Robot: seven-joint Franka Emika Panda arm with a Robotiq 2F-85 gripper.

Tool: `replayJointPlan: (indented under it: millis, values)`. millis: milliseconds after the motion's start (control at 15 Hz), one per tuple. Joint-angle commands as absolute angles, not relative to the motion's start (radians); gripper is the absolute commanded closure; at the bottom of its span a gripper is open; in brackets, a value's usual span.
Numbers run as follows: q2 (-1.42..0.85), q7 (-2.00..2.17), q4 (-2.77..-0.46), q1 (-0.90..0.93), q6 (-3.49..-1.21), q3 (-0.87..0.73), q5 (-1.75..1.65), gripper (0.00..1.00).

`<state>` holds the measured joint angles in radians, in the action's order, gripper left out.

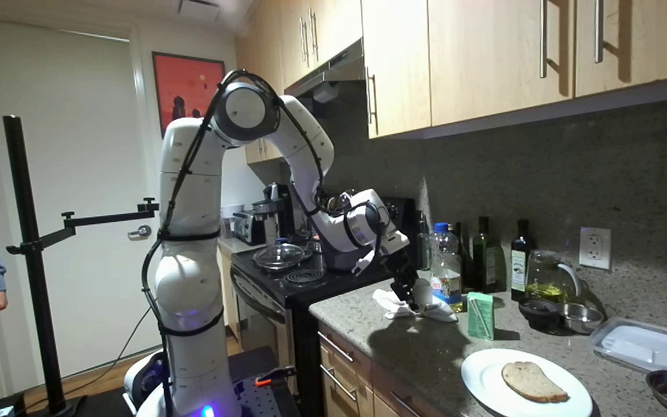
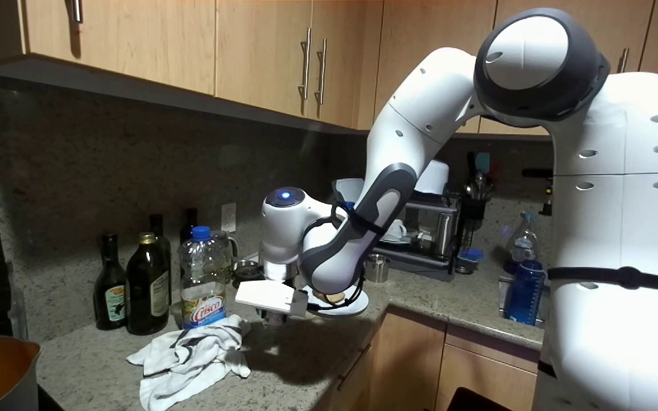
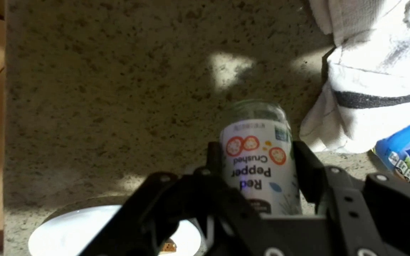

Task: Pour contents from the bottle onto the bread

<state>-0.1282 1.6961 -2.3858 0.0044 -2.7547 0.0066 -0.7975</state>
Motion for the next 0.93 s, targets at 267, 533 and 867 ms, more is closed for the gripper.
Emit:
replayJointPlan:
  millis: [267,533,867]
  values:
    - [-0.133,1.667,-2.382,0.004,-2.757,0.017,-0.766,0.73]
    - [-0.121,1.455,-2.410,-0.046,-2.811,0.046,-0.521,0.73]
    - [-0.078,1.078,-2.406,-0.045,-2.724,0.016,-0.132,0.73]
